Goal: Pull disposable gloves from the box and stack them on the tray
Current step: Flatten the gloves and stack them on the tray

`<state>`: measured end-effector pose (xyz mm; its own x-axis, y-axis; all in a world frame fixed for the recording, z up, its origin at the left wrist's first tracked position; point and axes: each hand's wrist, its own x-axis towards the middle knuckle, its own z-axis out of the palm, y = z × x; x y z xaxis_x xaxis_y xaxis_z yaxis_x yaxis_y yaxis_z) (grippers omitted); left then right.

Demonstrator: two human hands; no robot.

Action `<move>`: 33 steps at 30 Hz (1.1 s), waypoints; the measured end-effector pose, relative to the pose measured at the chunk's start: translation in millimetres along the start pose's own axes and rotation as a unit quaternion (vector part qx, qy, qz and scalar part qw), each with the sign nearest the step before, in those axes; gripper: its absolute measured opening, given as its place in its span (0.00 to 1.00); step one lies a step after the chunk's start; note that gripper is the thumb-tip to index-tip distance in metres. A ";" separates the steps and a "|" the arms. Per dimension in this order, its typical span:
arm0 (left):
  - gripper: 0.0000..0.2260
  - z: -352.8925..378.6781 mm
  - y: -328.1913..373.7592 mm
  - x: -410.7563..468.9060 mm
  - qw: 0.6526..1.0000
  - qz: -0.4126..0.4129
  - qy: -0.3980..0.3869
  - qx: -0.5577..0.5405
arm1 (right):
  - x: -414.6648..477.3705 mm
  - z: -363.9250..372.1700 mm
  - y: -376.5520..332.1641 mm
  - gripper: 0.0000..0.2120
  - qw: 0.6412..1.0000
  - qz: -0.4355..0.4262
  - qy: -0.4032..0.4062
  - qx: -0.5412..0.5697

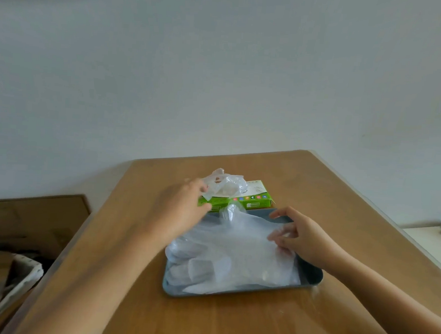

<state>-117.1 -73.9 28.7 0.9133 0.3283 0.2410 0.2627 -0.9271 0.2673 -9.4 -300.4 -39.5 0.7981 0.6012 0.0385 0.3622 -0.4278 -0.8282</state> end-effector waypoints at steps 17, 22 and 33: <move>0.09 60.3 26.8 -37.9 0.959 0.200 -0.190 -0.068 | 72.3 -11.4 -34.7 0.13 0.955 -0.041 -0.266 -0.122; 0.12 52.5 36.5 -46.3 0.968 0.190 -0.157 -0.043 | 85.6 4.2 -43.4 0.22 0.960 -0.092 -0.246 -0.094; 0.13 0.8 25.6 -47.9 0.993 0.072 -0.064 0.073 | 91.8 23.0 -33.3 0.27 0.951 -0.158 -0.166 -0.206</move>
<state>-153.9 -113.4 23.2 0.9743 0.1732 0.1443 0.1602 -0.9823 0.0975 40.7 -215.5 -21.2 0.4468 0.8945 0.0137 0.7713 -0.3774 -0.5124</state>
